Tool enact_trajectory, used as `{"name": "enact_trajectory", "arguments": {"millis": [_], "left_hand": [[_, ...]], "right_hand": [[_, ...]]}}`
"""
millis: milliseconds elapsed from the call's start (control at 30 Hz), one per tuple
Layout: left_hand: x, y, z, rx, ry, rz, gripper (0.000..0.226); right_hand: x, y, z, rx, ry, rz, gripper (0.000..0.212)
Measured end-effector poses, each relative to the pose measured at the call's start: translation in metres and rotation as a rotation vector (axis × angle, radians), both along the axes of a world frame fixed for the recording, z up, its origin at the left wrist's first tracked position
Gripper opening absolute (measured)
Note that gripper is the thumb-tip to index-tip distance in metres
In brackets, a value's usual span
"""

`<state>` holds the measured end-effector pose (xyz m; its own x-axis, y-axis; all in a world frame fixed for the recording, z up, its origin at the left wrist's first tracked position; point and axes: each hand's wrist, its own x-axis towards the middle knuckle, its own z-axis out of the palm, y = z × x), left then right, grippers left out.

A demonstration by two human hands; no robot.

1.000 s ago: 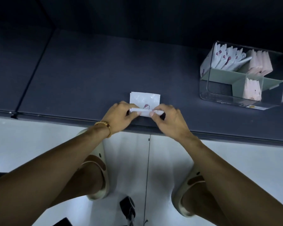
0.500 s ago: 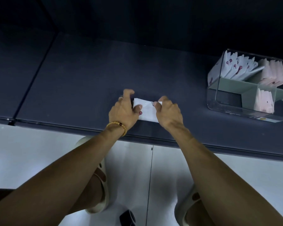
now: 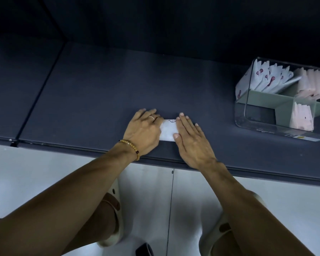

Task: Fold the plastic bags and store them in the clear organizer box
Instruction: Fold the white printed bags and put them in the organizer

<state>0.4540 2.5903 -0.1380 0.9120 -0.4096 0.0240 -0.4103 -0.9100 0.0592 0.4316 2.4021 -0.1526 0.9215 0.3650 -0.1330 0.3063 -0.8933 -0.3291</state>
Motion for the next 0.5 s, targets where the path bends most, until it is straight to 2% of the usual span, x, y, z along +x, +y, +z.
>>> {"name": "enact_trajectory", "arguments": {"millis": [100,200,333,500], "left_hand": [[0.001,-0.028,0.003,0.089,0.014,-0.094,0.054],[-0.005,-0.044,-0.006,0.083,0.072,-0.031,0.058],[-0.006,-0.03,-0.015,-0.016,0.033,-0.044,0.05],[-0.005,0.002,-0.021,-0.042,0.128,-0.061,0.058]], "right_hand": [[0.0,0.0,-0.006,-0.059,-0.014,0.04,0.055],[-0.001,-0.004,-0.012,-0.102,-0.042,0.025,0.056],[-0.002,-0.005,-0.015,-0.13,-0.048,0.046,0.062],[-0.002,-0.005,-0.017,-0.124,-0.066,0.044,0.064]]}}
